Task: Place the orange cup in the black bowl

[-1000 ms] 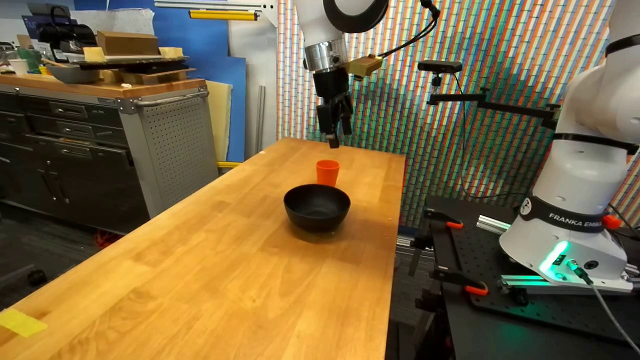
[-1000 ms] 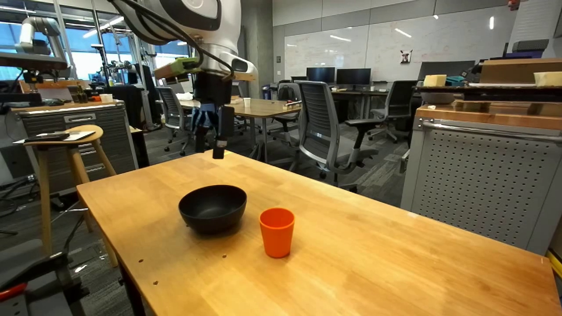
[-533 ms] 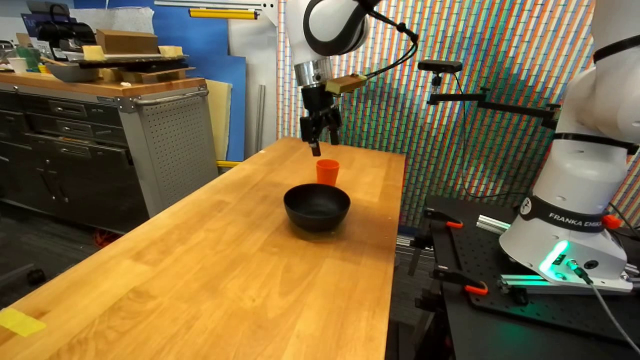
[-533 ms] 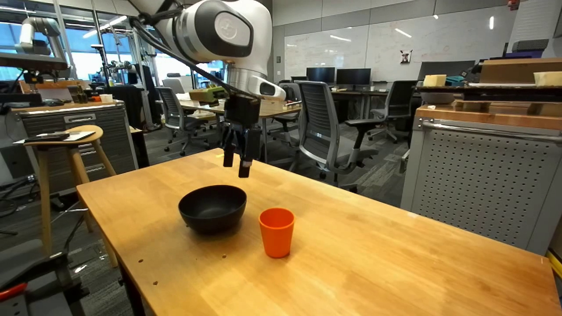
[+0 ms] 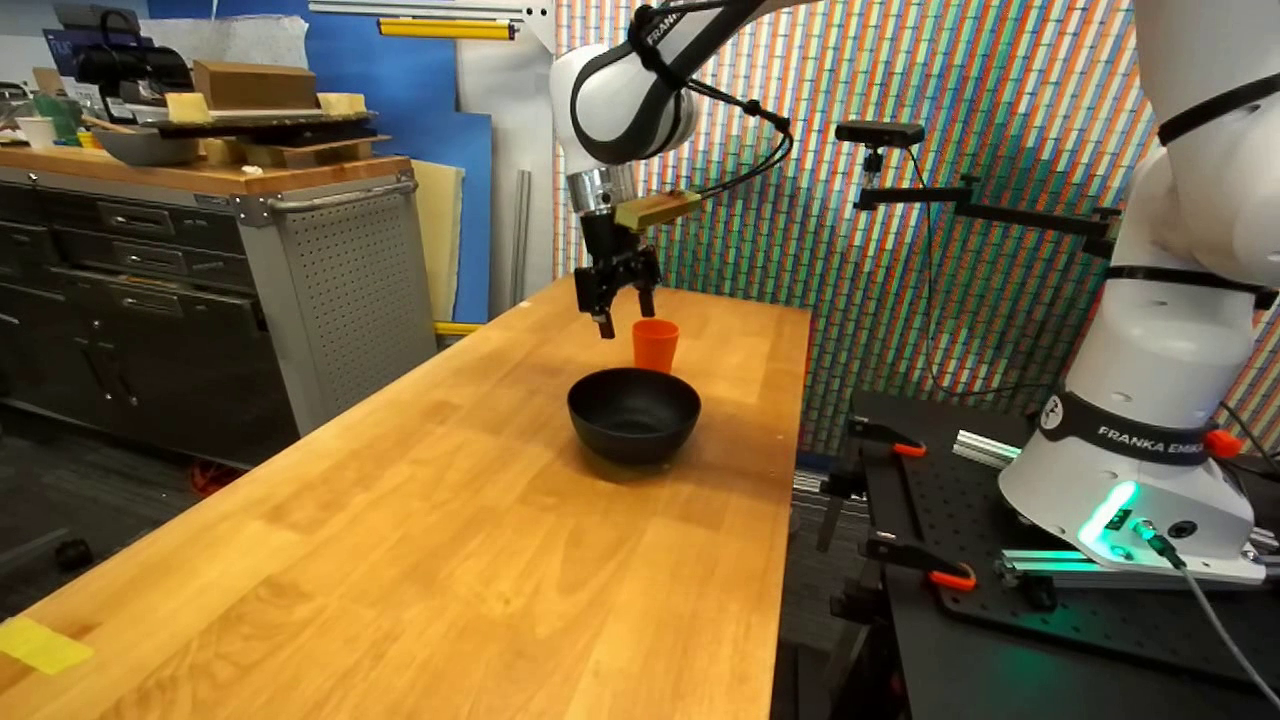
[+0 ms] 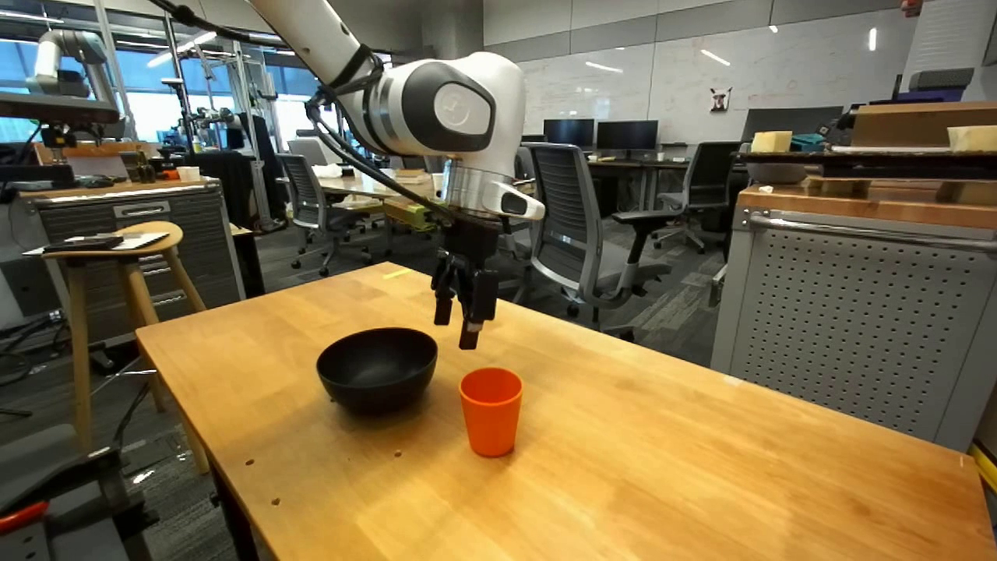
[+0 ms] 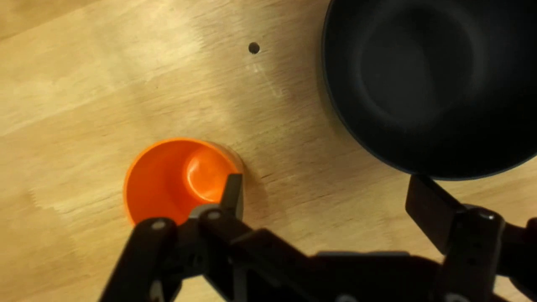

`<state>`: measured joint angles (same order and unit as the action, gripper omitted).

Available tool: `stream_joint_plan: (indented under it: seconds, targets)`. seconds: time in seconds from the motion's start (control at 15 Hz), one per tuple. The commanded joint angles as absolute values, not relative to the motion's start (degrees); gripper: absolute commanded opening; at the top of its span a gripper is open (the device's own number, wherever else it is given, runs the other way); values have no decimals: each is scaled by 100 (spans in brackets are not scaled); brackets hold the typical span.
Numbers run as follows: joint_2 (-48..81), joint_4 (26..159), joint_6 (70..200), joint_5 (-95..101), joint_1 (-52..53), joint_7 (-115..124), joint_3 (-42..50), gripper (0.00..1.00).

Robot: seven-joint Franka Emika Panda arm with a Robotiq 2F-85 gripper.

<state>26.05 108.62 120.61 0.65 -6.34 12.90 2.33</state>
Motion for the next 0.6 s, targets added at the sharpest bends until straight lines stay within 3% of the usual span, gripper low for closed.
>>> stream_joint_plan:
  seconds: [0.0,0.33,0.4,0.47,0.53]
  targets:
    - [3039,10278,11967,-95,-607,1383,465,100]
    - [3384,9971,11907,-193,-700,1347,574,100]
    - [3446,9961,11922,-254,-717,1333,560,75]
    - [3496,9940,11929,-300,-735,1315,556,74]
    - [3554,9916,11931,-334,-741,1329,560,66]
